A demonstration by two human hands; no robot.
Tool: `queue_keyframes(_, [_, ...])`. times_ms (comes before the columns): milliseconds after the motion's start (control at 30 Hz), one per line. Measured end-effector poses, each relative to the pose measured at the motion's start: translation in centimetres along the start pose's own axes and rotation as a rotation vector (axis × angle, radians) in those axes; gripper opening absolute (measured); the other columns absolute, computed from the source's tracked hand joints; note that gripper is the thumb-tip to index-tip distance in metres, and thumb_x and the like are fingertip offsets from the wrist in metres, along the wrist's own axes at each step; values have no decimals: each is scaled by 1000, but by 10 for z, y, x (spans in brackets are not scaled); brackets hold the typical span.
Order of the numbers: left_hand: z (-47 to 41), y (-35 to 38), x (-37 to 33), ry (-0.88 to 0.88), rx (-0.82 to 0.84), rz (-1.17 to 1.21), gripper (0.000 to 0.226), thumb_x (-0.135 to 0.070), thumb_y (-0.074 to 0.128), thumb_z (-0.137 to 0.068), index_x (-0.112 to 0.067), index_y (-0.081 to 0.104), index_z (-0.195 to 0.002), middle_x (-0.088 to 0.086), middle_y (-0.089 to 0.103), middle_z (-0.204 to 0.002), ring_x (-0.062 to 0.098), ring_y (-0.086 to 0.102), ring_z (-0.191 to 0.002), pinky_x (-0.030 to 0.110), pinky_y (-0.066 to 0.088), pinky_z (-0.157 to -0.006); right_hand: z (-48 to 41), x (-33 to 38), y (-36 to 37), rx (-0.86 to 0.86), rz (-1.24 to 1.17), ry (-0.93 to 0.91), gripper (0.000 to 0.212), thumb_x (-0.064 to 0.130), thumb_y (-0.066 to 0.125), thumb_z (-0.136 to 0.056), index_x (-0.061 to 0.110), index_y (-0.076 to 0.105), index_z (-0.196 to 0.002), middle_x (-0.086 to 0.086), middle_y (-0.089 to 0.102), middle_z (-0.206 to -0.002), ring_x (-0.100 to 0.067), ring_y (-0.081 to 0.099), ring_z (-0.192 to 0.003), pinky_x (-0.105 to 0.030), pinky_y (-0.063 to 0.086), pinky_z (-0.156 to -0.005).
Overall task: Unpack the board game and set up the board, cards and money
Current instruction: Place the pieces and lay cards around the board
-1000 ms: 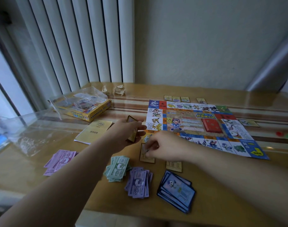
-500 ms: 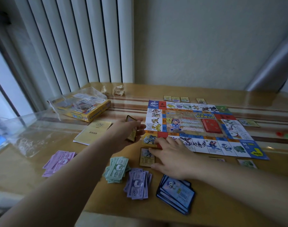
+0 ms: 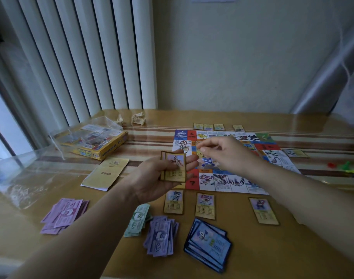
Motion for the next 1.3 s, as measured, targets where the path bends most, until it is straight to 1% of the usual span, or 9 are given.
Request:
queue_keyframes(133, [-6, 14, 5, -33, 63, -82, 41, 5, 42, -82, 6, 55, -121, 19, 66, -116, 22, 69, -98, 34, 55, -87, 2, -8, -10, 47, -116, 41, 22, 33, 55, -94, 24, 68, -108, 10, 61, -123, -3, 55, -108, -28, 44, -93])
queue_keyframes(333, [-11, 31, 6, 3, 94, -207, 30, 6, 42, -87, 4, 60, -111, 15, 70, -104, 19, 70, -91, 30, 58, -78, 11, -9, -27, -15, -181, 51, 19, 31, 59, -91, 20, 72, -99, 8, 67, -104, 2, 56, -83, -19, 41, -70])
queue_keyframes(433, [-18, 41, -2, 43, 91, -327, 24, 4, 40, -93, 5, 60, -107, 18, 70, -95, 20, 71, -84, 28, 59, -74, 11, -7, -34, -3, -189, 47, 22, 34, 73, -79, 15, 72, -91, 5, 70, -92, -6, 63, -90, -23, 47, -80])
queue_keyframes(633, [-33, 66, -13, 107, 76, -458, 15, 1, 48, -92, 2, 60, -99, 14, 72, -84, 17, 71, -77, 24, 57, -66, 3, -10, -52, -60, -185, 76, 15, 30, 76, -77, 17, 70, -76, 8, 71, -69, 2, 64, -71, -26, 46, -80])
queue_keyframes(733, [-40, 69, -10, 114, 36, -492, 11, -4, 53, -91, 0, 62, -95, 12, 71, -84, 17, 70, -75, 24, 57, -64, 1, -15, -60, -87, -98, 86, 14, 29, 74, -80, 15, 72, -79, 7, 70, -75, -4, 63, -80, -25, 45, -76])
queue_keyframes(867, [-47, 64, 0, 48, -53, -376, 15, -13, 53, -94, -1, 60, -97, 16, 71, -89, 23, 70, -80, 32, 60, -70, 3, -28, -69, -133, 9, 122, 13, 28, 72, -82, 15, 72, -83, 6, 66, -80, -3, 57, -75, -21, 42, -65])
queue_keyframes(1000, [-49, 57, 9, 20, -57, -364, 22, -14, 45, -99, -9, 64, -105, 14, 72, -100, 25, 71, -88, 33, 59, -74, 12, -59, -81, -173, -50, 229, 9, 26, 71, -84, 20, 67, -78, 3, 69, -84, -15, 65, -83, -32, 52, -79])
queue_keyframes(1200, [-53, 42, 25, -11, -90, -407, 23, -15, 45, -99, -9, 61, -114, 12, 71, -108, 18, 71, -90, 30, 59, -73, 29, -101, -79, -112, -52, 314, 1, 14, 67, -87, 14, 67, -86, -5, 73, -86, -22, 69, -82, -35, 54, -80])
queue_keyframes(1300, [-57, 40, 28, -13, -107, -372, 19, -14, 48, -98, -9, 62, -110, 9, 72, -99, 16, 71, -82, 30, 59, -71, 32, -104, -84, -126, -93, 313, 3, 11, 64, -89, 11, 67, -90, -7, 73, -87, -20, 70, -80, -22, 56, -66])
Point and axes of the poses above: each hand's wrist, its own z-axis away from the middle knuckle, its own y-axis out of the palm, x = y × z, the point moved 4 cm from there along -z, towards the middle knuckle
